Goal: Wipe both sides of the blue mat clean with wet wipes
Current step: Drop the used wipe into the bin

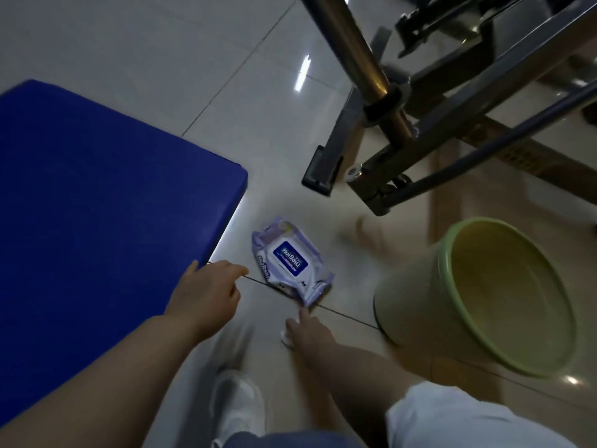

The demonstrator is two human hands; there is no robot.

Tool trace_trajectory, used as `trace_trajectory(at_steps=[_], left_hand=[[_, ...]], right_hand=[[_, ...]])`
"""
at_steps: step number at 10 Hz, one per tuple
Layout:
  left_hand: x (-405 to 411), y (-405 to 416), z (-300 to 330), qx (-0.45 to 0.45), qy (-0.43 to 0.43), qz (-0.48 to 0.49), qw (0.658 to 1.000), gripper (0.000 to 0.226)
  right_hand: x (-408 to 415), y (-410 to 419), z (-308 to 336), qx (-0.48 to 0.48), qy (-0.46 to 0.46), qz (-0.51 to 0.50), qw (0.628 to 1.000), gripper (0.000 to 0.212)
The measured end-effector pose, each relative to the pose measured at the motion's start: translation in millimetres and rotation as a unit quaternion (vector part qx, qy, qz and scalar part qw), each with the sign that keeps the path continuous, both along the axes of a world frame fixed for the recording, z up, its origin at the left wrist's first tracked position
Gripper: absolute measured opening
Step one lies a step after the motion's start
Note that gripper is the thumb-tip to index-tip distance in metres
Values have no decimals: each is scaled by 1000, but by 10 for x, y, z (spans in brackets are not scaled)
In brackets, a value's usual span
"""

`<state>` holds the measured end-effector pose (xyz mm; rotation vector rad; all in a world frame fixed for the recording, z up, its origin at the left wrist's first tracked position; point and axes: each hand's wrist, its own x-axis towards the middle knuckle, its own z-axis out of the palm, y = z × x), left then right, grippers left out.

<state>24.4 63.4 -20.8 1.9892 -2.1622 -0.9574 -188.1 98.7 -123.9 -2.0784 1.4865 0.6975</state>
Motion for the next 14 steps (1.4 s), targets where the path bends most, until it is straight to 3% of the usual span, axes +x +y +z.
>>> trace_trajectory(at_steps=[3, 6, 8, 9, 11, 13, 14], left_hand=[[69, -89, 222, -27, -7, 23, 999, 39], [-281, -143, 1387, -127, -56, 19, 990, 39], [-922, -113, 2249, -216, -53, -37, 974, 40], [-1243, -26, 2531, -257, -54, -71, 962, 38], [-1667, 244, 2852, -300, -60, -127, 944, 38], [-1784, 520, 3027, -317, -87, -131, 935, 38], [-1796, 589, 3068, -323, -90, -122, 934, 38]], right_hand=[[398, -597, 766, -54, -161, -142, 975, 28], [-30, -767, 2515, -117, -347, -309, 878, 34], [-1093, -522, 3374, -309, -376, -289, 824, 31], [-1737, -312, 3439, -414, -322, -276, 805, 43], [-2631, 5, 2991, -383, -159, -240, 878, 53], [-2849, 49, 2649, -307, -131, -266, 905, 57], [-2910, 73, 2462, -228, -118, -296, 920, 79]])
